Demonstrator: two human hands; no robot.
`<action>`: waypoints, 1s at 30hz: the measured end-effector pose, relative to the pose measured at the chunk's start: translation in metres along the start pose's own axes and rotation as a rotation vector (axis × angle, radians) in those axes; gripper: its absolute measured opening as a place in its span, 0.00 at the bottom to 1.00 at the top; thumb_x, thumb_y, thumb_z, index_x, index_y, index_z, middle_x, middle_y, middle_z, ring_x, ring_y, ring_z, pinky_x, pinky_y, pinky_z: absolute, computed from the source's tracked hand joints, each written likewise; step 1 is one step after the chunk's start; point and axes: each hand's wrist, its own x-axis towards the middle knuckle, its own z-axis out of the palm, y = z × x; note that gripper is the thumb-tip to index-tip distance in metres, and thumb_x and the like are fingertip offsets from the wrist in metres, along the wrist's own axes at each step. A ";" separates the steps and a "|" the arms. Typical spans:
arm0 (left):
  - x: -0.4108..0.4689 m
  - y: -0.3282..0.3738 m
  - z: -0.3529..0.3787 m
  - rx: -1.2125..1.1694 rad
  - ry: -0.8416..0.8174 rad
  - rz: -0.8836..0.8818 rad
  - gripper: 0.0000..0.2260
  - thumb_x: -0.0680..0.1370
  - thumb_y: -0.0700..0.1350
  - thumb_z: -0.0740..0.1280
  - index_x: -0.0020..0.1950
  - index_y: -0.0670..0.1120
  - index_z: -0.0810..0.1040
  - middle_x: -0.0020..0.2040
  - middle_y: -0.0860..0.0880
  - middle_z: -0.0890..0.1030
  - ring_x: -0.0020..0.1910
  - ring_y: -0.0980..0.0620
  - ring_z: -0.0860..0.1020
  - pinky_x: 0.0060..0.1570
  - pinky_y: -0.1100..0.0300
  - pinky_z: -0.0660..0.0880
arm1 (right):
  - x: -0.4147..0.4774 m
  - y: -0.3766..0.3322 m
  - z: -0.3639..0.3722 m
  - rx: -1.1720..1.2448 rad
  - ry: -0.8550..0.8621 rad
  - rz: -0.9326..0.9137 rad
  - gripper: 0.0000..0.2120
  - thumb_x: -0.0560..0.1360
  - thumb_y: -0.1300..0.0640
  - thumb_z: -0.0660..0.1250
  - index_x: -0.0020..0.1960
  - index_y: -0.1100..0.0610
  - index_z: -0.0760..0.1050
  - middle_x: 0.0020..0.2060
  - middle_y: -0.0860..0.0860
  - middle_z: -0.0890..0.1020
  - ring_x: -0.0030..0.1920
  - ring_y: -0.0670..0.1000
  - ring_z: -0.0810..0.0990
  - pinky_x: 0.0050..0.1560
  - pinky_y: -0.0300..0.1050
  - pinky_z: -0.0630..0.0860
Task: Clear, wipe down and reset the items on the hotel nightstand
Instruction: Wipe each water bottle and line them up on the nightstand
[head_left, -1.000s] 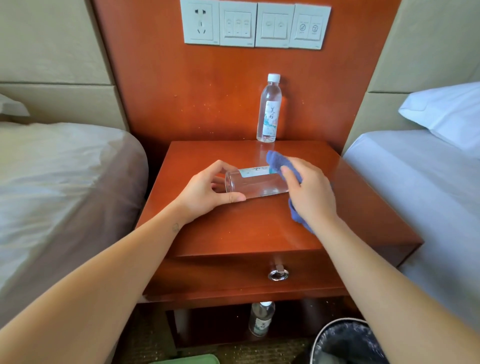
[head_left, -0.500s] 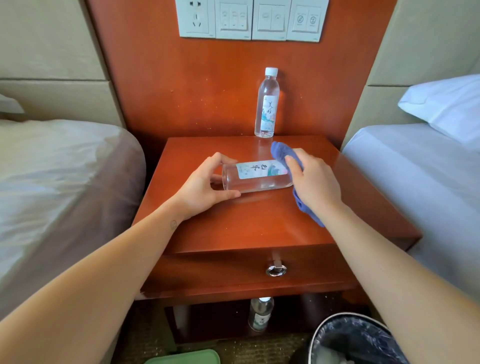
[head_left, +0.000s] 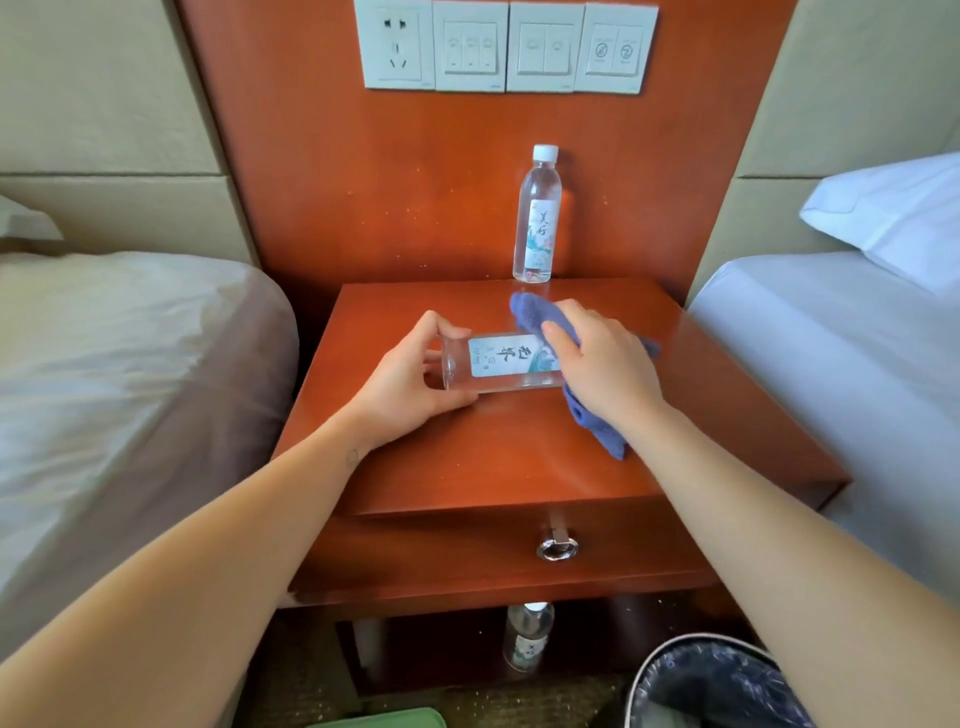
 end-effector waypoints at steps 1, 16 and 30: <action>0.001 0.001 0.000 0.028 -0.007 -0.008 0.22 0.71 0.42 0.77 0.57 0.52 0.68 0.60 0.60 0.76 0.56 0.63 0.76 0.48 0.76 0.72 | 0.001 0.015 -0.005 0.051 -0.027 0.064 0.12 0.82 0.48 0.53 0.53 0.53 0.70 0.41 0.52 0.78 0.47 0.57 0.76 0.42 0.49 0.65; 0.002 0.004 0.000 0.046 -0.013 -0.060 0.22 0.75 0.49 0.72 0.64 0.57 0.66 0.61 0.61 0.72 0.56 0.63 0.74 0.48 0.74 0.73 | 0.002 0.063 -0.022 0.462 -0.328 -0.026 0.21 0.77 0.51 0.67 0.67 0.36 0.67 0.61 0.45 0.77 0.61 0.45 0.76 0.66 0.49 0.70; 0.001 0.003 0.009 0.360 0.188 0.014 0.29 0.69 0.55 0.76 0.66 0.54 0.68 0.61 0.56 0.72 0.57 0.60 0.72 0.51 0.54 0.79 | -0.012 0.018 -0.004 1.524 -0.026 0.460 0.11 0.80 0.48 0.62 0.58 0.51 0.77 0.44 0.51 0.81 0.42 0.51 0.80 0.43 0.48 0.75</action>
